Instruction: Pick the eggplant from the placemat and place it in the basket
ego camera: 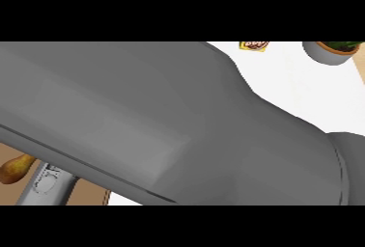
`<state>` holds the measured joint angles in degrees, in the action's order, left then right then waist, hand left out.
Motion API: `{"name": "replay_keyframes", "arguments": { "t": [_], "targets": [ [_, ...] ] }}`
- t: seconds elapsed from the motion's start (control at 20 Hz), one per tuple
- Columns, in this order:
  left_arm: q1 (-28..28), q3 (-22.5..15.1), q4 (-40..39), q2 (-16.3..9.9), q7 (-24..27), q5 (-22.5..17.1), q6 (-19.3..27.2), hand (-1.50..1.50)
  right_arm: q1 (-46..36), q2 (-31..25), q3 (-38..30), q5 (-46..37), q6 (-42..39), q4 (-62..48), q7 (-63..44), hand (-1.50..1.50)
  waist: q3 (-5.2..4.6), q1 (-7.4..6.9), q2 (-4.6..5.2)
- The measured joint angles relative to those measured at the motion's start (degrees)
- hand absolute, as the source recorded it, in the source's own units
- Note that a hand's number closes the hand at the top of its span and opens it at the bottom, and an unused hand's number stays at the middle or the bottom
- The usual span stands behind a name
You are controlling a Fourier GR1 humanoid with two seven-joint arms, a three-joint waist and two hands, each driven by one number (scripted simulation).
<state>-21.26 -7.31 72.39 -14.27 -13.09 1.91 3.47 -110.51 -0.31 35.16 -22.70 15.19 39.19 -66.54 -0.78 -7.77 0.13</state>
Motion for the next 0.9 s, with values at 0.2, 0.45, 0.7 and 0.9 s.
{"name": "replay_keyframes", "arguments": {
  "t": [0.2, 0.45, 0.7, 0.9],
  "targets": [
    [0.60, 0.93, 0.23, -0.77, 0.28, -0.39, -0.19, 0.00, -2.71, 0.03, 1.45, 2.07, -3.85, -6.31, -0.36, 1.50, 0.07, 0.99, 0.18],
    [1.59, 1.78, 0.46, -0.69, 0.95, -0.44, 0.64, 0.00, -3.85, 0.03, 2.96, 4.10, -7.48, -12.07, 0.42, 1.50, 0.27, 2.63, 0.29],
    [3.09, 2.90, 1.24, -1.58, 1.02, -0.87, 0.32, 0.00, -2.80, 0.02, 4.12, 5.13, -9.51, -14.08, 1.80, 1.50, 0.48, 4.17, 0.16],
    [4.75, 3.61, 3.16, -2.10, 0.61, -0.98, 0.42, 0.00, -0.33, 0.05, 4.01, 5.84, -9.81, -13.27, 3.88, 1.50, 0.60, 5.09, 0.05]
  ]
}}
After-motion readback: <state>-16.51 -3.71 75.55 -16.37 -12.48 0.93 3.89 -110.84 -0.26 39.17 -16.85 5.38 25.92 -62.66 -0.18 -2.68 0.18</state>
